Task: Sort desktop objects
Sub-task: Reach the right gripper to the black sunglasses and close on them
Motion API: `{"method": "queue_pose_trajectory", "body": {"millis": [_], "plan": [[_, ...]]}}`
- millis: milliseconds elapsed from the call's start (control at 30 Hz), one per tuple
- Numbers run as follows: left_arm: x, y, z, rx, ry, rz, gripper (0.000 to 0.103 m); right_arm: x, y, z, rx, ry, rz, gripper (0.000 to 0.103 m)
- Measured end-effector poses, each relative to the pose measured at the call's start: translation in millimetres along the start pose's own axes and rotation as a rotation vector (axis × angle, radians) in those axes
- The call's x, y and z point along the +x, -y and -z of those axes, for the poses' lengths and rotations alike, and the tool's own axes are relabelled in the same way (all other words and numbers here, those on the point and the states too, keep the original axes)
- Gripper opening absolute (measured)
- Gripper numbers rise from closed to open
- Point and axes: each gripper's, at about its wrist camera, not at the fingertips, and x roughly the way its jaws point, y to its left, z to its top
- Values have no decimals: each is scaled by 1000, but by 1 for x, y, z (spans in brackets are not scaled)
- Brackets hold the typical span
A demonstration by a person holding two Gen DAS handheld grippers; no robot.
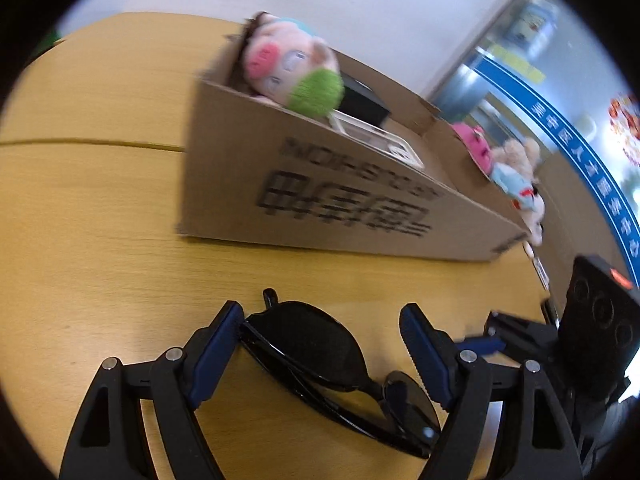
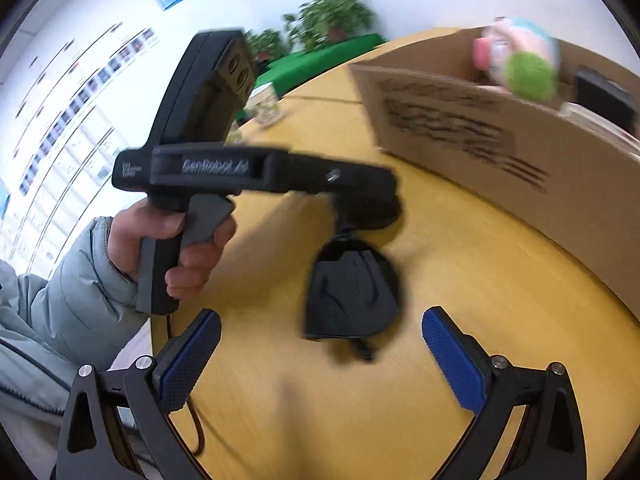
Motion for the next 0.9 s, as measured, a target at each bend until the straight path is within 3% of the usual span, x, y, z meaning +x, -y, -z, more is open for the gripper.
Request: {"method": "queue_pose_trajectory", "body": {"millis": [133,400,600,633,667,700,767,833,900], "plan": [[20,24,-1,43,-40,80,80,-19,20,15,64,13,81,102],[3,37,5,-18,-50,39,80,-9,3,21,18,-8,116,102],[-7,39,13,-83,-82,84,78,-10,-15,22,-19,9,99,97],[-5,40,15,-88,-96,83,76,-7,-17,22,-30,5,110,97],[-1,41,18,-94,-116,84,68,-3,-19,23,-37,-4,128,94],[3,42,22,-97,-139,84,53,1,-20,24,-43,-16,141,90],[5,42,26,-111,-159,91,40,0,-26,27,-77,-4,182,81],[6,41,30,-130,-163,101,36,-2,-28,28,-88,-4,189,65],[5,42,32,-136,-167,97,35,-5,-26,33,-85,4,195,65]]}}
